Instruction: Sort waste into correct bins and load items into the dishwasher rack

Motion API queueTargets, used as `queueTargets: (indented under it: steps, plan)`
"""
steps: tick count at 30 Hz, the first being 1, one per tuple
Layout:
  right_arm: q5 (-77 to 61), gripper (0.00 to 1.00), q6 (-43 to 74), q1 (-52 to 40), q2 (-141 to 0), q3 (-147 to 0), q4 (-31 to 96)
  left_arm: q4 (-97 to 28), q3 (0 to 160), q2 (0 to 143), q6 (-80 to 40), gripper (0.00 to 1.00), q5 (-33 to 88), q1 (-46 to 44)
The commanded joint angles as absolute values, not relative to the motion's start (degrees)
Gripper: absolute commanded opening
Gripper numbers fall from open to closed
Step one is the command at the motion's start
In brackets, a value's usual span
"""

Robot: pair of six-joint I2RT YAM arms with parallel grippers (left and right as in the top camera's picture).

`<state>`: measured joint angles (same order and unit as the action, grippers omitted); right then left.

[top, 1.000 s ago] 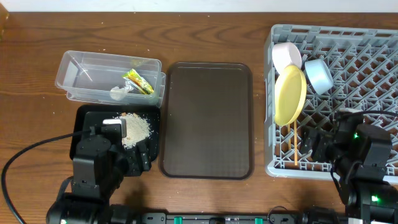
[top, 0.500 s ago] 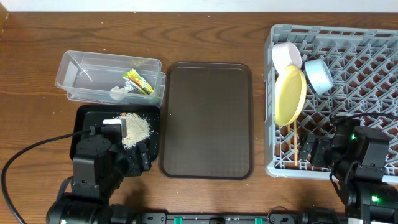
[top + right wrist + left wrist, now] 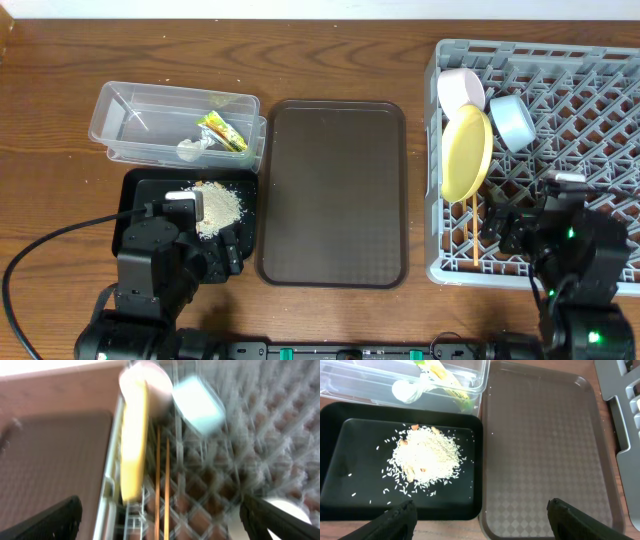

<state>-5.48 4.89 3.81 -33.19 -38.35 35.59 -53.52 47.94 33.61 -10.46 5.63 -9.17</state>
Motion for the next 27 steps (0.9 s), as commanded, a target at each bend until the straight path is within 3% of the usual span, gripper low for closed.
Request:
queueTargets:
  steps: [1, 12, 21, 27]
  plan:
    - [-5.37, 0.99, 3.55, 1.48, -27.68, -32.84, 30.0, -53.49, 47.42, 33.5, -10.11, 0.86, 4.93, -9.23]
    - [-5.32, 0.99, 3.49, -1.26, -4.62, -11.62, 8.1, -53.49, 47.42, 33.5, -10.11, 0.86, 4.93, -9.23]
    - [-3.55, 0.99, -1.32, -1.15, -0.27, -0.51, -7.05, -53.47, 47.42, 33.5, -10.11, 0.86, 4.93, -9.26]
    - [-3.44, 0.99, -2.55, -1.19, -0.3, -0.3, 4.08, -53.47, 47.42, 33.5, -10.11, 0.86, 4.93, -9.23]
